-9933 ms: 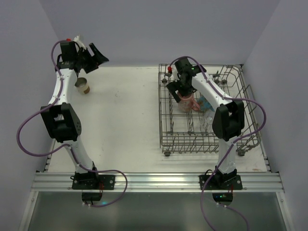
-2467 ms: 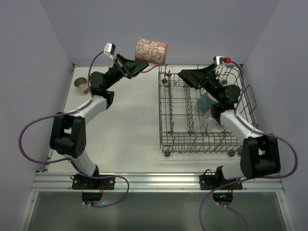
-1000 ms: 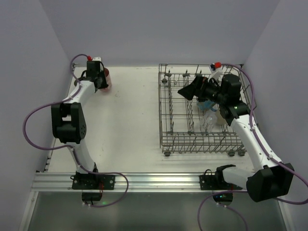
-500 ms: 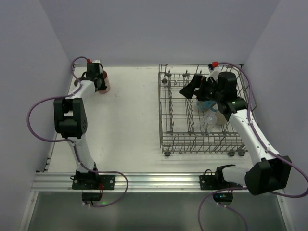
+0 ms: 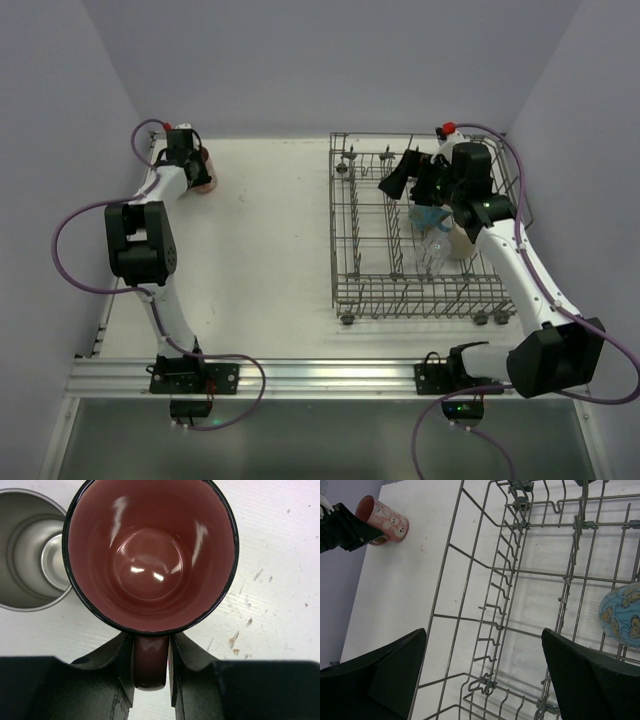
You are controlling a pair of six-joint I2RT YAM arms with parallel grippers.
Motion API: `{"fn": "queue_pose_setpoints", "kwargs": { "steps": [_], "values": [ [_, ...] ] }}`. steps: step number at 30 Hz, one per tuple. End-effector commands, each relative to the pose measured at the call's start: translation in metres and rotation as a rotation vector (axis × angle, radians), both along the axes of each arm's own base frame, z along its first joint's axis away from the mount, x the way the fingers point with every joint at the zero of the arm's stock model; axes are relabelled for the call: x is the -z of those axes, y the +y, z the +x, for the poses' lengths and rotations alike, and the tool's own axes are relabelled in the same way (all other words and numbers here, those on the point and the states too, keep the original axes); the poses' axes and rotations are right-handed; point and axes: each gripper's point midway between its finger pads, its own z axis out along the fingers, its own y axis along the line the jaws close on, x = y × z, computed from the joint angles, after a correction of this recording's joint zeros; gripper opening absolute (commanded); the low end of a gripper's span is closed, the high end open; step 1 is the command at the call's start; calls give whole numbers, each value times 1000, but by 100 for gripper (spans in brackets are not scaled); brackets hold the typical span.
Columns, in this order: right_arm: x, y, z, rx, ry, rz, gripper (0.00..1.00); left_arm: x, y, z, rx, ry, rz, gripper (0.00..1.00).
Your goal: Unload the cups from the dish rack
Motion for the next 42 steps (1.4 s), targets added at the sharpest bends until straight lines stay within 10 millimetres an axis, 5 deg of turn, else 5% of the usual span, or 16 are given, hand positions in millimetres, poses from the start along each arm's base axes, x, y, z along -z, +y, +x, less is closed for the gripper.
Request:
{"fn": "queue_pose_setpoints", "kwargs": {
  "steps": [1, 7, 16, 21, 28, 35, 42],
  "values": [
    [-14, -1, 5, 9, -34, -12, 99, -31, -5, 17, 3, -102, -36, 34],
    [-8, -4, 9, 30, -20, -30, 99, -36, -14, 10, 7, -101, -94, 61],
    [-2, -52, 27, 232, 54, -256, 99, -34, -40, -29, -31, -22, -276, 71],
    [12, -91, 29, 425, 122, -360, 99, -69, -50, -41, -39, -123, -346, 77],
    [38, -121, 32, 568, 225, -388, 99, -124, -68, -51, 4, -252, -434, 80],
    [57, -132, 36, 618, 323, -250, 99, -182, -93, -62, 111, -368, -462, 83],
    [68, -127, 42, 576, 386, -139, 99, -211, -106, -73, 178, -429, -460, 84]
  ]
}}
